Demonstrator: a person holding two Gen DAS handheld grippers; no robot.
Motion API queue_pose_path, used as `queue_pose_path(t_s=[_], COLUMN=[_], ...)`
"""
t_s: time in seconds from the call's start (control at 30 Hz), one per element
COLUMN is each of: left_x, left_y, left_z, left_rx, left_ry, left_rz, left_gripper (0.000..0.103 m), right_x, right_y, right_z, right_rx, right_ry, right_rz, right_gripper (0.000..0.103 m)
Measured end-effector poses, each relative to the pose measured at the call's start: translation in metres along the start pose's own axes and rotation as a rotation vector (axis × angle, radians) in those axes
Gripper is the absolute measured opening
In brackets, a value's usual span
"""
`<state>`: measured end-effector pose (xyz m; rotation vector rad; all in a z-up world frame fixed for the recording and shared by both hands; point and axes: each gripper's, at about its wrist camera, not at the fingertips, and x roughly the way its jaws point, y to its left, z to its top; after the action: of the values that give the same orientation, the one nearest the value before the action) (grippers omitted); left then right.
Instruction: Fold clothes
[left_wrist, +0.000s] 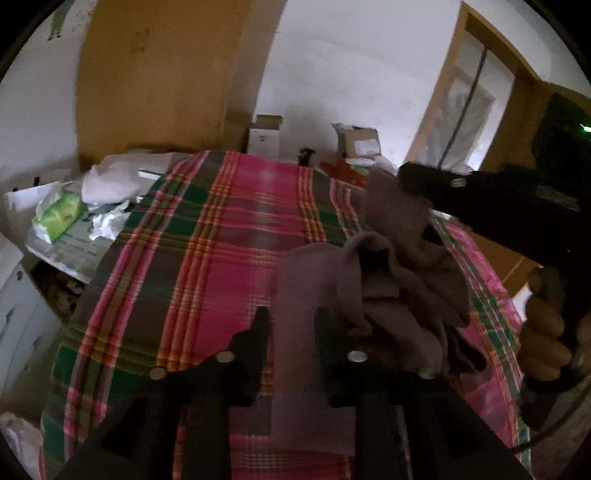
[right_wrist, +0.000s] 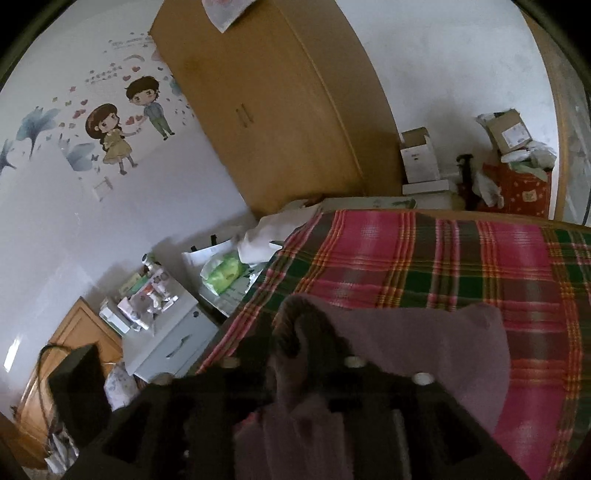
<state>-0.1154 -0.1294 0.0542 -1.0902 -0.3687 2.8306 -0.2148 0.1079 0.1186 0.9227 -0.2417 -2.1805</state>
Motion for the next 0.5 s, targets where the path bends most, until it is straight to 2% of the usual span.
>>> queue_pose_path(t_s=[0.1, 0.17, 0.23, 0.3, 0.5], left_x=[0.002, 0.003, 0.008, 0.013, 0.016], left_y=[-0.007, -0.01, -0.01, -0.011, -0.007], left_z=[0.004, 0.008, 0.011, 0.015, 0.025], left_rx=[0.028, 0.042, 0.052, 0.043, -0.002], left_ry=[0.012, 0.015, 0.029, 0.043, 0.061], left_rz=[-0.015, -0.034, -0.022, -0.018, -0.108], left_gripper=[0.029, 0.029, 0.029, 0.029, 0.029], right_x=[-0.028, -0.051, -0.064, -0.069, -0.04], right_y=[-0.001, -0.005, -0.011, -0.019, -0.04], right_z=[-0.012, -0.029, -0.048, -0.07, -0.128], right_rx=[0.002, 0.004, 0.01, 0.019, 0.04], right_ry=[-0.019, -0.037, -0.029, 0.015, 0.219], right_rz=[0.031, 0.023, 0.003, -0.032, -0.136], right_gripper=[0.037, 0.037, 0.037, 0.037, 0.037])
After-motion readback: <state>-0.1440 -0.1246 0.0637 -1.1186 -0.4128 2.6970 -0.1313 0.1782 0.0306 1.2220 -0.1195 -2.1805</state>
